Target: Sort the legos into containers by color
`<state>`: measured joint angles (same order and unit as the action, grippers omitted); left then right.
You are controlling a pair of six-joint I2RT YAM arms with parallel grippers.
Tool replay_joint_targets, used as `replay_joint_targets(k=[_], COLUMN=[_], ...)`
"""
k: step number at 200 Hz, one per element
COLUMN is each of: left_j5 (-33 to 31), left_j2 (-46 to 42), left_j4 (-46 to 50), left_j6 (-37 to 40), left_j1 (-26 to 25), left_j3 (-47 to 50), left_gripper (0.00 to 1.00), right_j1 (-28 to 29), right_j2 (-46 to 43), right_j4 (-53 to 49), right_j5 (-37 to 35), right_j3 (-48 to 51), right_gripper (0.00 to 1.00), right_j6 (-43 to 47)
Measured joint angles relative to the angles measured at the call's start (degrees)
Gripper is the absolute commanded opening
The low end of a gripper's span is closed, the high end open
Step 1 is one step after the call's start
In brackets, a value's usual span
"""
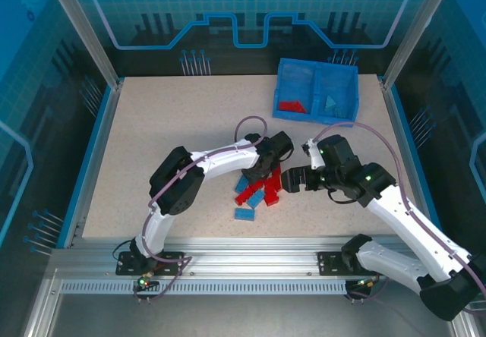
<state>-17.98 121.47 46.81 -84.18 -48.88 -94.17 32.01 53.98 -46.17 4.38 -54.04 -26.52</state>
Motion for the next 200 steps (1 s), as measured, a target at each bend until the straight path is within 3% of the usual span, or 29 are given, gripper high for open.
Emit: replay_joint_targets(k=[34, 80, 112, 134, 163, 200], left_j5=[-0.2, -3.2, -5.2, -6.1, -7.3, -7.8], left_j2=[-0.1, -4.1, -10.9, -10.8, -2.7, 10.3], left_j4=[0.3, -1.6, -12.0, -21.4, -31.5, -42.8], left_j6=[0.5, 7.4, 23.1, 35.5, 50.4, 62.8], left_j1=[0.0, -0.3, -1.1, -1.1, -0.3, 1.7], left_j3=[0.0, 1.4, 1.4, -0.5, -9.1, -18.8], left_gripper=[0.35, 0.32, 0.30, 0.25, 0.25, 0.24], right_j1=[0.0, 0.0, 0.0, 0.0, 0.0, 0.0], right_j2=[-0.7, -1.2, -3.7, -5.6, -7.1, -8.6], right_j4=[-0.4, -0.3, 0.3, 0.9, 1.0, 0.8], right_j5=[-0.7, -1.6, -4.0, -5.3, -6.1, -6.8], right_j3=[0.0, 0.0, 0.0, 0.0, 0.0, 0.0], right_gripper=[1.00, 1.00, 1.00, 1.00, 1.00, 1.00], right_j6=[0.0, -0.3, -1.6, -2.5, -3.1, -3.5])
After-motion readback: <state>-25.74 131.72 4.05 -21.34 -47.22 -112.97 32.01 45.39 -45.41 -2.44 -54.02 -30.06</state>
